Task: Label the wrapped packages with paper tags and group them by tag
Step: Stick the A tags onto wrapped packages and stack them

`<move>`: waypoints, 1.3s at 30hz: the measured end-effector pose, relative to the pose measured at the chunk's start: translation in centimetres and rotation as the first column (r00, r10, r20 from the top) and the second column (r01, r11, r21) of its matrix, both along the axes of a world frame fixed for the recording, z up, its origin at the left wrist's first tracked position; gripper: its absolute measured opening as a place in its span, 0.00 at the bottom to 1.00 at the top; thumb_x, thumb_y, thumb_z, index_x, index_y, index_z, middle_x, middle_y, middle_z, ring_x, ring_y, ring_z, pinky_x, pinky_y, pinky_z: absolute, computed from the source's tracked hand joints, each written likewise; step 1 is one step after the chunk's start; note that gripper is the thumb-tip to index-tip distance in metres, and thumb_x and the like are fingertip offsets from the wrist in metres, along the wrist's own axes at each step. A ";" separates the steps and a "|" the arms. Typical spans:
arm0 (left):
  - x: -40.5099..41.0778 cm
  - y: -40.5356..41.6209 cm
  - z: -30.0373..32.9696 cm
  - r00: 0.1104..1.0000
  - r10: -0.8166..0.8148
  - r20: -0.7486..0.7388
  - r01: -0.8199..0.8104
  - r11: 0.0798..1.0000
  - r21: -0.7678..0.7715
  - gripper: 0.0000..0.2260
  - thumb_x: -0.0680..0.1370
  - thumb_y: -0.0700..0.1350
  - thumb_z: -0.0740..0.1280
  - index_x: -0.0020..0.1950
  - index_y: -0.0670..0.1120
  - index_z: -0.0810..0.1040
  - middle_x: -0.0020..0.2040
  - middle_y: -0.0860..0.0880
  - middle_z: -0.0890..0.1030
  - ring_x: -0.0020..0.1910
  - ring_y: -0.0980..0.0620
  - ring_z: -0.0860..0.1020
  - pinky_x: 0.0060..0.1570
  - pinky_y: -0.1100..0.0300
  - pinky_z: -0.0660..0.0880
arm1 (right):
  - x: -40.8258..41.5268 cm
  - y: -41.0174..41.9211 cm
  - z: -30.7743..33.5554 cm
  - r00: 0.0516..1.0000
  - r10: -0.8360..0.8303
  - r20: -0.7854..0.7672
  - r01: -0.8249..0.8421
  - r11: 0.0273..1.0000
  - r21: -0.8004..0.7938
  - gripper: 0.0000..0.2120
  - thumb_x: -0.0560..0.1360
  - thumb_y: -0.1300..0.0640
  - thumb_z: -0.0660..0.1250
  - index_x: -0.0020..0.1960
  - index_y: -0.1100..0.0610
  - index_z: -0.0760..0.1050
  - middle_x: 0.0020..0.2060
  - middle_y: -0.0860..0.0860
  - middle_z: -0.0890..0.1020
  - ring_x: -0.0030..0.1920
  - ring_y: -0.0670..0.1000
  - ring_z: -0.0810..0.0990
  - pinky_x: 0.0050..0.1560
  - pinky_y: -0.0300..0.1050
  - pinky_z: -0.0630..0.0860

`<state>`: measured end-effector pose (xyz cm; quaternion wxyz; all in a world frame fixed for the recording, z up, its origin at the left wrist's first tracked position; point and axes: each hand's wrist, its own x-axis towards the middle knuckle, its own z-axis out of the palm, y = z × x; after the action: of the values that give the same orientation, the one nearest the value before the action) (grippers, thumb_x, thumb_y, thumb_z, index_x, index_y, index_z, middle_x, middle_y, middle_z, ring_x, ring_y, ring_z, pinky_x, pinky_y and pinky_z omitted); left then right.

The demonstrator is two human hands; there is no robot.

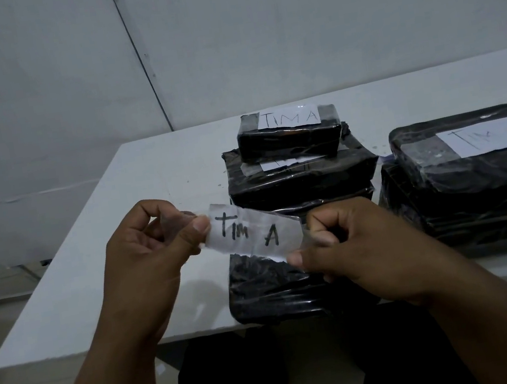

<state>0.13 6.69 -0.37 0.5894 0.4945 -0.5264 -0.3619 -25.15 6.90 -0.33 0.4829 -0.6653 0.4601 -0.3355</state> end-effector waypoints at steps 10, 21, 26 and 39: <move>0.0 -0.3 -0.4 1.000 0.016 -0.011 -0.016 1.000 0.003 0.13 0.62 0.53 0.79 0.39 0.52 0.79 0.44 0.45 0.85 0.47 0.40 0.82 0.57 0.36 0.80 | 0.6 0.5 0.1 0.999 -0.053 -0.004 0.053 0.995 0.079 0.20 0.65 0.49 0.82 0.39 0.60 0.75 0.35 0.54 0.84 0.35 0.56 0.84 0.43 0.56 0.83; 1.1 -0.4 0.5 0.999 -0.032 -0.033 0.032 0.999 0.000 0.24 0.55 0.64 0.84 0.38 0.52 0.78 0.44 0.46 0.85 0.48 0.40 0.81 0.60 0.34 0.77 | -0.8 -0.5 0.7 0.882 0.043 0.470 -0.232 0.907 0.351 0.08 0.73 0.54 0.66 0.38 0.56 0.78 0.37 0.54 0.75 0.42 0.52 0.75 0.39 0.46 0.78; 1.7 -0.4 0.6 0.999 -0.042 0.005 0.042 0.999 -0.008 0.23 0.55 0.64 0.83 0.37 0.53 0.78 0.43 0.47 0.84 0.46 0.41 0.80 0.55 0.40 0.78 | -1.3 -0.5 0.7 0.929 0.184 0.321 -0.269 0.932 0.243 0.13 0.78 0.50 0.68 0.35 0.51 0.79 0.34 0.47 0.76 0.38 0.44 0.75 0.44 0.43 0.76; 2.5 -0.3 0.9 0.991 -0.053 0.122 0.053 0.999 0.003 0.12 0.62 0.53 0.77 0.37 0.52 0.78 0.41 0.48 0.85 0.37 0.49 0.79 0.41 0.54 0.74 | -1.7 -0.3 1.3 0.973 0.105 -0.206 -0.129 0.986 -0.108 0.11 0.81 0.46 0.62 0.41 0.47 0.75 0.36 0.52 0.79 0.42 0.61 0.79 0.47 0.65 0.80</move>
<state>2.64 6.38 0.53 0.5462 0.5016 -0.5745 -0.3463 -26.81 6.64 0.99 0.4123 -0.7496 0.4447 -0.2653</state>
